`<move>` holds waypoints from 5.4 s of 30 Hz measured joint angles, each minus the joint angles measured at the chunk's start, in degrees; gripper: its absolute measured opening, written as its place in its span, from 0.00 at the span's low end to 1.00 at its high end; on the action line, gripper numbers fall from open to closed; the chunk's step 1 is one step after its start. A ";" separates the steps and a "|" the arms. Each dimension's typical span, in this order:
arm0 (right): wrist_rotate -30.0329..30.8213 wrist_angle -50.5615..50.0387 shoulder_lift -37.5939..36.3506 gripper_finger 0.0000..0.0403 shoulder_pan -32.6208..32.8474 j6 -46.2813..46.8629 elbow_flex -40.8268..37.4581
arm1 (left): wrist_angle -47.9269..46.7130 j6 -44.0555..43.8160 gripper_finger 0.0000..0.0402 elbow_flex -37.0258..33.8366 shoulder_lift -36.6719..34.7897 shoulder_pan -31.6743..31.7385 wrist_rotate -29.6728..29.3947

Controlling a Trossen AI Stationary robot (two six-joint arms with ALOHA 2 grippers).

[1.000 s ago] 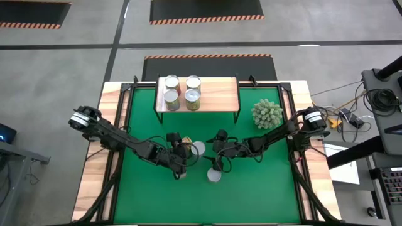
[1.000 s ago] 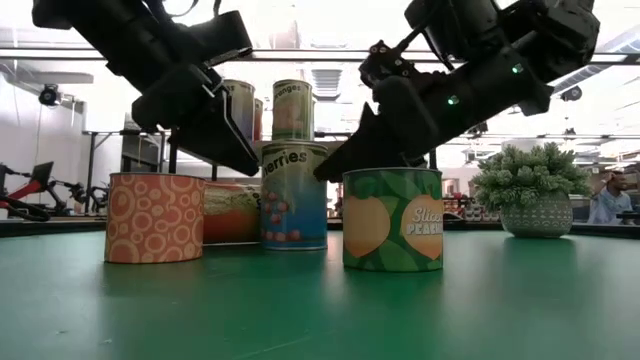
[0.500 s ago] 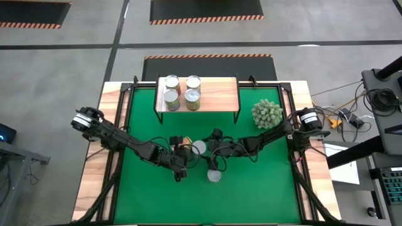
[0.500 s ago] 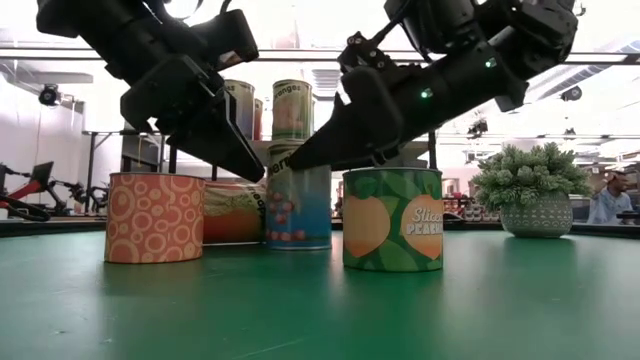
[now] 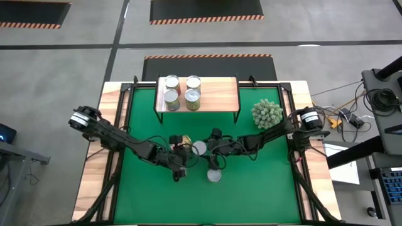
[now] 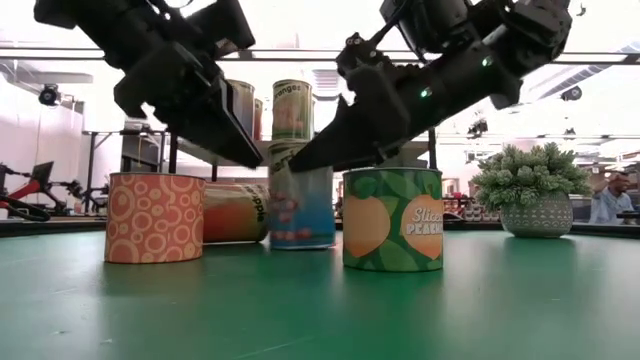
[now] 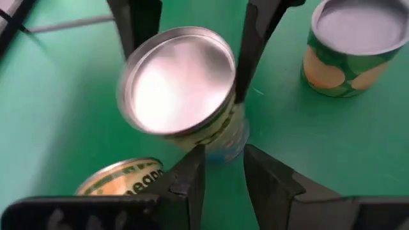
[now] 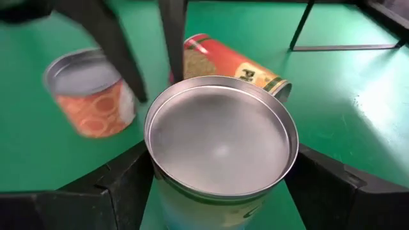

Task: Pick and place cans onto a shelf
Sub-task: Put the canned cherries on the shelf, then put the canned pineapple on the shelf

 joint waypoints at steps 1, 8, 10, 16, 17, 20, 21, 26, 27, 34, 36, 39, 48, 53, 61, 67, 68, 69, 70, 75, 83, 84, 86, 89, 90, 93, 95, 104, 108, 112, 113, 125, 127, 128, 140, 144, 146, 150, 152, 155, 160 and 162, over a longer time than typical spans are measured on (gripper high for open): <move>-0.61 -1.41 -0.94 0.73 -0.02 -0.22 -0.05 | -0.30 0.51 0.22 0.00 -0.81 -0.11 0.00; -10.02 -15.04 -13.38 0.73 -1.04 -2.60 -0.04 | 0.15 7.98 0.20 0.00 -8.91 -1.64 0.07; -11.71 -19.96 -17.77 0.73 -2.08 -3.54 0.44 | 0.82 10.68 0.20 0.00 -11.17 -1.69 0.02; -11.88 -28.56 -29.95 0.73 -8.49 -10.43 2.76 | 3.21 20.44 0.20 0.00 -16.88 -1.69 -0.13; -11.96 -29.20 -31.40 0.73 -10.09 -11.68 3.06 | 3.48 21.86 0.20 0.00 -17.68 -1.67 -0.45; -12.09 -29.40 -34.46 0.73 -15.50 -15.05 3.83 | 3.40 25.25 0.20 0.00 -19.56 -1.62 -2.43; -12.72 -29.42 -34.95 0.73 -17.37 -16.31 4.18 | 3.33 25.91 0.20 0.00 -20.08 -1.61 -3.60; -20.73 -28.67 -33.61 0.73 -27.30 -18.66 6.32 | 3.27 26.55 0.20 -0.02 -21.05 -1.56 -9.41; -22.54 -28.44 -32.79 0.73 -29.06 -19.17 6.84 | 3.16 26.55 0.20 -0.04 -21.01 -1.56 -9.99; -33.84 -28.12 -25.75 0.73 -40.05 -22.12 11.76 | 2.93 26.46 0.20 -0.11 -20.08 -1.56 -11.04; -37.36 -28.44 -23.28 0.73 -42.44 -22.12 13.47 | 2.86 26.18 0.20 -0.11 -20.07 -1.56 -11.07; -42.25 -29.30 -19.79 0.73 -45.16 -22.13 16.21 | 2.55 25.74 0.20 -0.13 -20.04 -1.56 -11.08; -46.24 -35.62 -13.05 0.78 -46.79 -25.22 22.45 | 2.58 25.02 0.20 -0.22 -20.04 -1.56 -11.10; -46.03 -38.75 -11.42 0.85 -47.01 -26.36 24.65 | 2.68 25.02 0.20 -0.38 -20.02 -1.56 -11.10; -45.47 -44.53 -12.51 0.87 -47.38 -27.02 28.33 | 2.80 25.19 0.20 -0.46 -20.02 -1.56 -11.11; -42.94 -53.13 -15.76 0.87 -46.91 -26.60 32.86 | 2.94 30.80 0.20 -0.44 -20.16 -1.55 -15.60; -42.91 -54.03 -16.54 0.87 -46.57 -26.03 33.24 | 3.16 31.95 0.20 -0.44 -20.31 -1.49 -17.24; -42.88 -54.39 -17.41 0.86 -46.12 -25.31 33.39 | 3.52 33.11 0.20 -0.44 -20.56 -1.41 -18.84; -42.92 -54.50 -18.44 0.85 -45.52 -24.96 33.44 | 3.97 34.10 0.20 -0.43 -20.82 -1.32 -20.05; -42.99 -57.14 -22.64 0.77 -40.81 -24.03 32.70 | 4.21 34.86 0.20 -0.39 -22.59 -0.79 -21.22; -31.89 -56.32 -22.57 0.44 -30.78 -22.11 26.87 | 2.82 34.77 0.20 -0.42 -24.52 -0.79 -21.29; -28.11 -55.91 -22.24 0.40 -29.88 -22.00 25.92 | 2.68 34.75 0.20 -0.42 -24.59 -0.79 -21.29; -22.46 -54.30 -21.64 0.31 -28.84 -21.15 23.83 | 2.52 34.70 0.20 -0.42 -24.67 -0.79 -21.29; -20.37 -50.84 -20.93 0.17 -28.23 -20.06 21.36 | 1.74 34.69 0.20 -0.44 -24.70 -0.79 -21.67; -20.30 -49.41 -20.76 0.13 -28.22 -19.62 20.66 | 1.50 34.68 0.20 -0.44 -24.70 -0.79 -21.69; -19.04 -44.76 -20.29 0.04 -28.22 -19.29 18.77 | 1.33 34.68 0.20 -0.44 -24.76 -0.79 -21.72; -16.51 -41.90 -19.97 0.03 -28.23 -19.31 17.77 | 1.30 34.67 0.20 -0.44 -24.77 -0.79 -21.73; -9.55 -37.37 -19.19 0.03 -30.08 -20.61 15.96 | 1.29 34.48 0.20 -0.44 -24.77 -0.79 -21.70; -9.44 -37.01 -19.19 0.03 -31.38 -21.02 15.96 | 1.29 34.48 0.20 -0.44 -24.77 -0.79 -21.70; -9.46 -36.98 -19.19 0.03 -32.38 -21.17 15.98 | 1.29 34.48 0.20 -0.44 -24.77 -0.79 -21.70; -9.45 -36.98 -19.19 0.03 -32.47 -21.15 15.97 | 1.29 34.48 0.20 -0.44 -24.77 -0.79 -21.70; -9.55 -37.07 -19.19 0.03 -32.50 -21.67 15.96 | 1.29 34.48 0.20 -0.44 -24.77 -0.79 -21.70; -9.59 -37.09 -19.30 0.03 -32.48 -21.67 15.96 | 1.31 34.48 0.20 -0.44 -24.77 -0.79 -21.70; -9.80 -37.23 -19.53 0.03 -32.24 -21.55 15.93 | 1.29 34.37 0.20 -0.44 -24.77 -0.79 -21.70; -10.03 -48.79 -28.06 0.03 -20.78 -15.91 16.05 | -11.43 14.00 0.20 -0.44 -24.44 -0.79 -20.84; -10.01 -50.80 -31.19 0.03 -14.62 -13.87 13.73 | -16.56 -0.93 0.20 -0.44 -22.56 -0.81 -13.29; -10.01 -50.76 -32.61 0.03 -11.71 -12.96 11.89 | -19.23 -7.40 0.20 -0.44 -20.82 -0.81 -7.64; -9.99 -50.80 -35.19 0.03 -7.06 -11.11 8.11 | -20.94 -16.73 0.21 -0.46 -16.99 -0.90 0.40; -9.97 -50.77 -36.05 0.03 -5.46 -10.98 6.41 | -21.11 -18.32 0.22 -0.04 -15.14 -0.57 1.86; -9.37 -49.49 -36.72 0.03 -4.15 -10.94 4.36 | -20.75 -18.58 0.27 2.39 -12.46 0.00 1.97; -6.95 -47.04 -37.33 0.03 -3.82 -10.94 2.97 | -23.94 -21.23 0.42 8.02 -7.45 0.23 3.14; -6.84 -46.88 -37.33 0.03 -3.85 -11.44 2.95 | -28.01 -24.63 0.50 10.99 -5.28 0.38 2.42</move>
